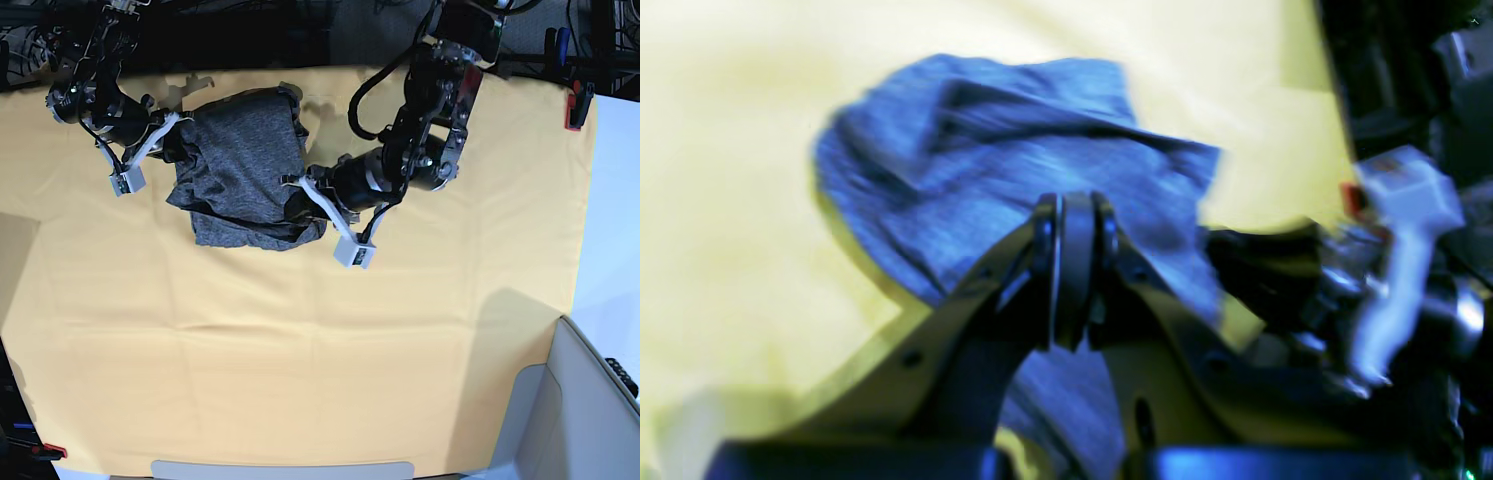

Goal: Fold the T-shirt properly
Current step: 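Tuck the bundle's sides inward with both grippers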

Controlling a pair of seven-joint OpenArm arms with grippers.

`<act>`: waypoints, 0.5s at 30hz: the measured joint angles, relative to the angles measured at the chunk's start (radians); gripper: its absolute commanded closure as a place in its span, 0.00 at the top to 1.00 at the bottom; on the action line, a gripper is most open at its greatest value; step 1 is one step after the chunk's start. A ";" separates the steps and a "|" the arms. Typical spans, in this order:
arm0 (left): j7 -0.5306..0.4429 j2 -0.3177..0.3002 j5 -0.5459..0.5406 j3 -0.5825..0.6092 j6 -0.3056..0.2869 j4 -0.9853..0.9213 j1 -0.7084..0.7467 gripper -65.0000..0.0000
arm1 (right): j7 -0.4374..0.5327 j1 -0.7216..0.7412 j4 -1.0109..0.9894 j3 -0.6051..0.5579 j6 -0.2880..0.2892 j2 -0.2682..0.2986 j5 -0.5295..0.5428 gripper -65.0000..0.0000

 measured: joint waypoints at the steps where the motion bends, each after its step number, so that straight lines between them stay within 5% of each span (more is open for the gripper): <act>1: -0.002 0.005 0.000 0.001 -0.002 -0.042 -0.018 0.01 | 0.000 -0.002 0.000 0.000 0.000 0.000 0.005 0.00; 11: -0.027 0.006 0.000 0.002 -0.002 -0.306 -0.082 0.00 | 0.004 -0.019 0.011 0.000 -0.005 0.000 0.010 0.00; 15: -0.074 0.003 -0.017 0.002 0.001 -0.349 -0.082 0.00 | -0.009 -0.060 0.079 0.023 -0.120 -0.006 0.003 0.00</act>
